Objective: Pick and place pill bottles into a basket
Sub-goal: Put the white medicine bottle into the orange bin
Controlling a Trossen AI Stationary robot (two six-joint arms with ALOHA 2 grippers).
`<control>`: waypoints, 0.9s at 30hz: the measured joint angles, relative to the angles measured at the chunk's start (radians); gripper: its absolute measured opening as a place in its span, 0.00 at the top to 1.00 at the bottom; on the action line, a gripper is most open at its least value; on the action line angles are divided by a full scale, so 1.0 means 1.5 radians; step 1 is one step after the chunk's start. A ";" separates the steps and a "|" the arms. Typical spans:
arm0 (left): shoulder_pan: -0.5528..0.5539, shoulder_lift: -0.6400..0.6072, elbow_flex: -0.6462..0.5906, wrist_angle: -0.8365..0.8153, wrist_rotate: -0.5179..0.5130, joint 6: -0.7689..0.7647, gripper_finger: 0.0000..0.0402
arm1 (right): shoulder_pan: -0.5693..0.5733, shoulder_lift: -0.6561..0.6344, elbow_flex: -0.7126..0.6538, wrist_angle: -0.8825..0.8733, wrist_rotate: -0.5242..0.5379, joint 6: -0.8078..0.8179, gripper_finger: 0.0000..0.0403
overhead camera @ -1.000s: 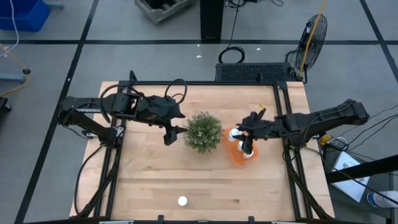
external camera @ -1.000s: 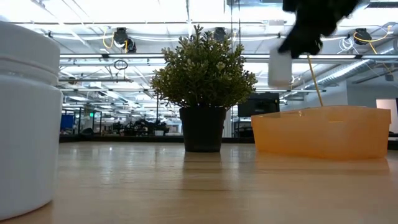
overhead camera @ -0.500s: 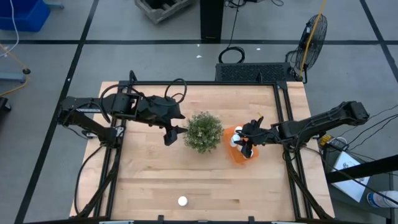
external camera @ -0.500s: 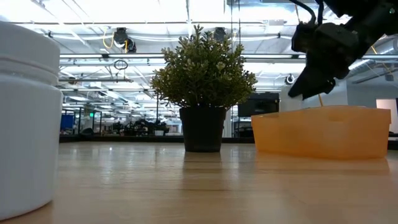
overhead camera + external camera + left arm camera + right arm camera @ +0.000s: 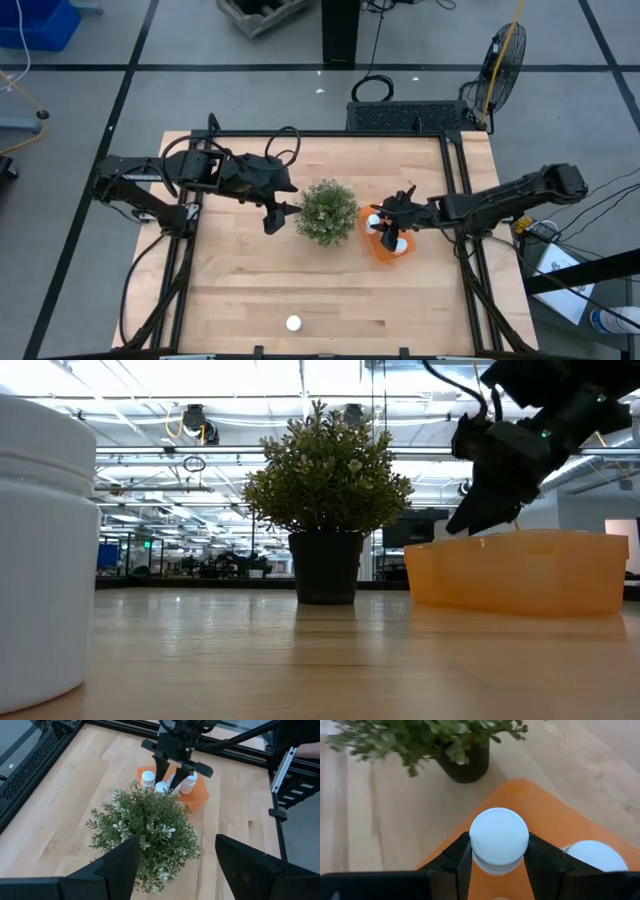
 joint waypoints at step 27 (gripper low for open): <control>-0.004 0.000 0.000 0.000 0.040 0.004 0.33 | -0.039 0.009 0.024 -0.010 -0.069 -0.043 0.23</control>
